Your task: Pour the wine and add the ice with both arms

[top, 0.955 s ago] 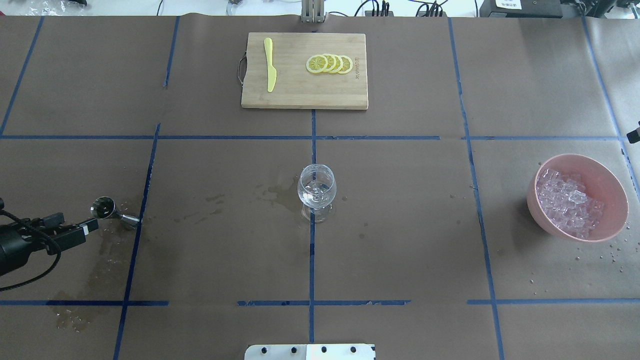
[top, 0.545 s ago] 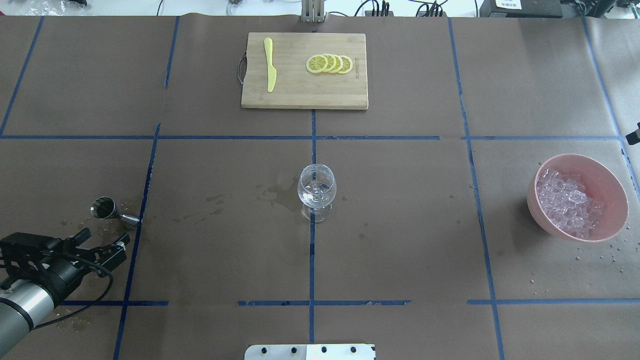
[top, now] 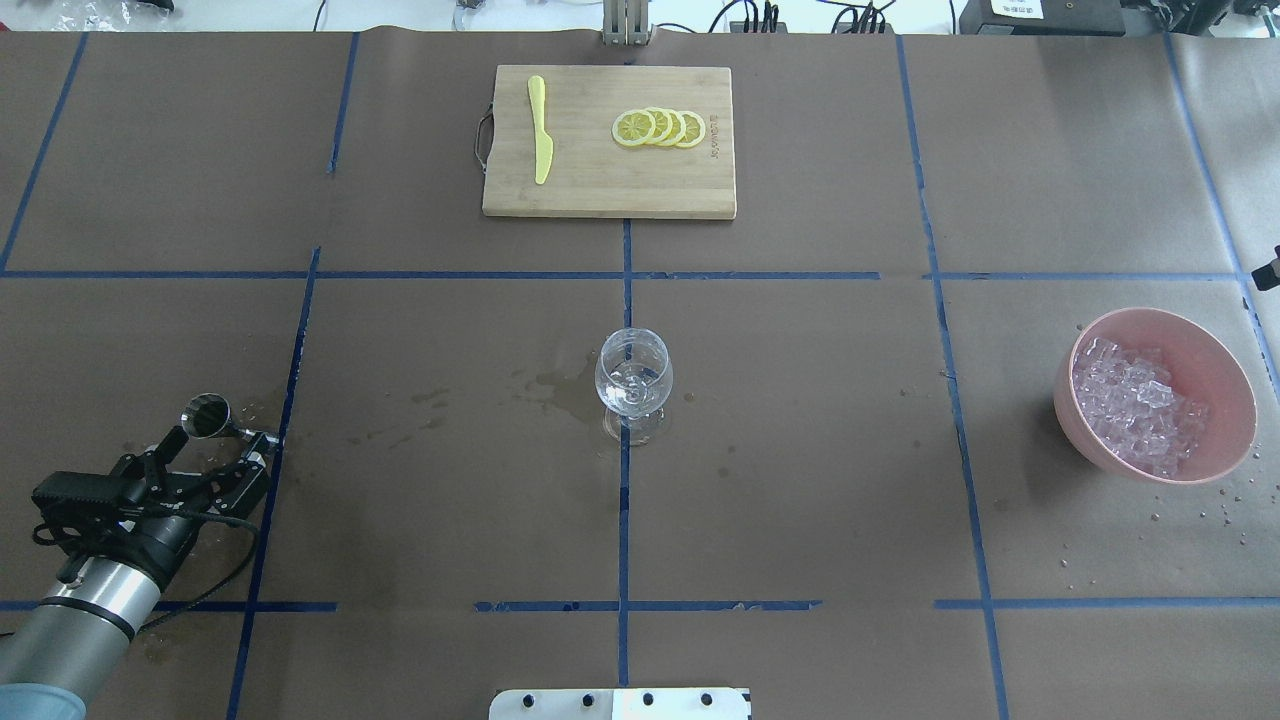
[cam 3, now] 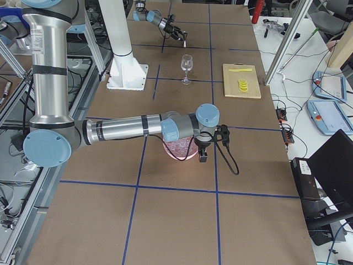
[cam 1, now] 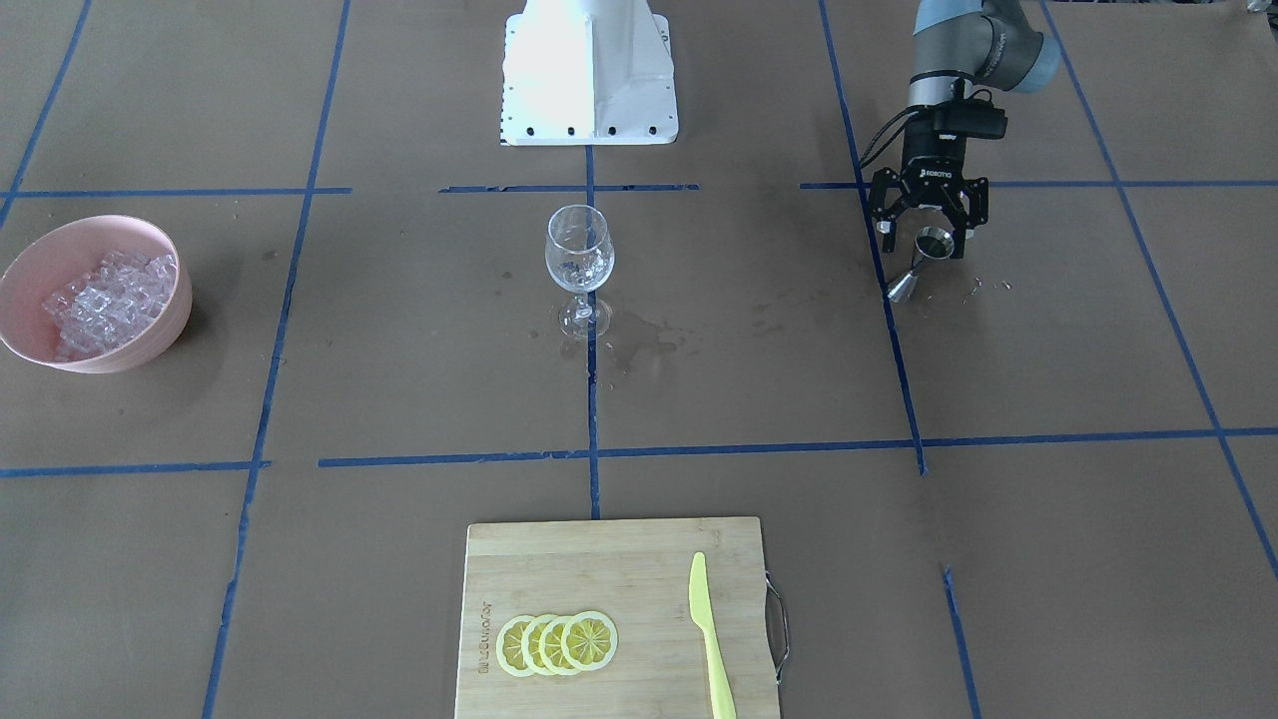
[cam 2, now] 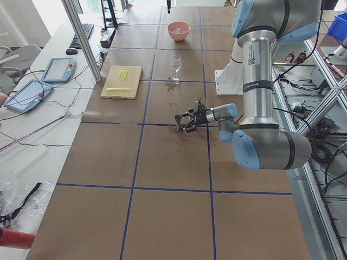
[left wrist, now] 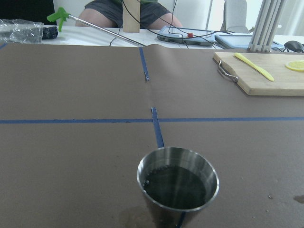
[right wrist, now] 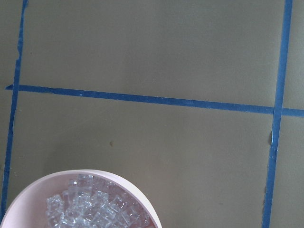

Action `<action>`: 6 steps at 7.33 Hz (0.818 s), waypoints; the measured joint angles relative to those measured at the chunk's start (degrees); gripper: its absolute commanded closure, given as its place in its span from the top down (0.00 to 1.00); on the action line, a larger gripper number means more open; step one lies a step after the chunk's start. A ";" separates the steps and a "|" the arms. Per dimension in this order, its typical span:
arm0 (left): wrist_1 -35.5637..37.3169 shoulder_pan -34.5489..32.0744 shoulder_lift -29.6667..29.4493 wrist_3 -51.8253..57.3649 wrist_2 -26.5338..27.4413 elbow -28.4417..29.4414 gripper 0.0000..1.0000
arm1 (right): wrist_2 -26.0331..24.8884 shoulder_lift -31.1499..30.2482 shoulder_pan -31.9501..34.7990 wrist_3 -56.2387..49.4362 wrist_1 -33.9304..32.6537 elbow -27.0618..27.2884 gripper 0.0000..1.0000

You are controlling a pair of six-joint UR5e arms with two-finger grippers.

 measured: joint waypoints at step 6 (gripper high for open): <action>-0.07 0.00 -3.08 0.20 1.66 3.95 0.43 | 0.08 -0.08 0.04 0.05 -0.04 -0.07 1.00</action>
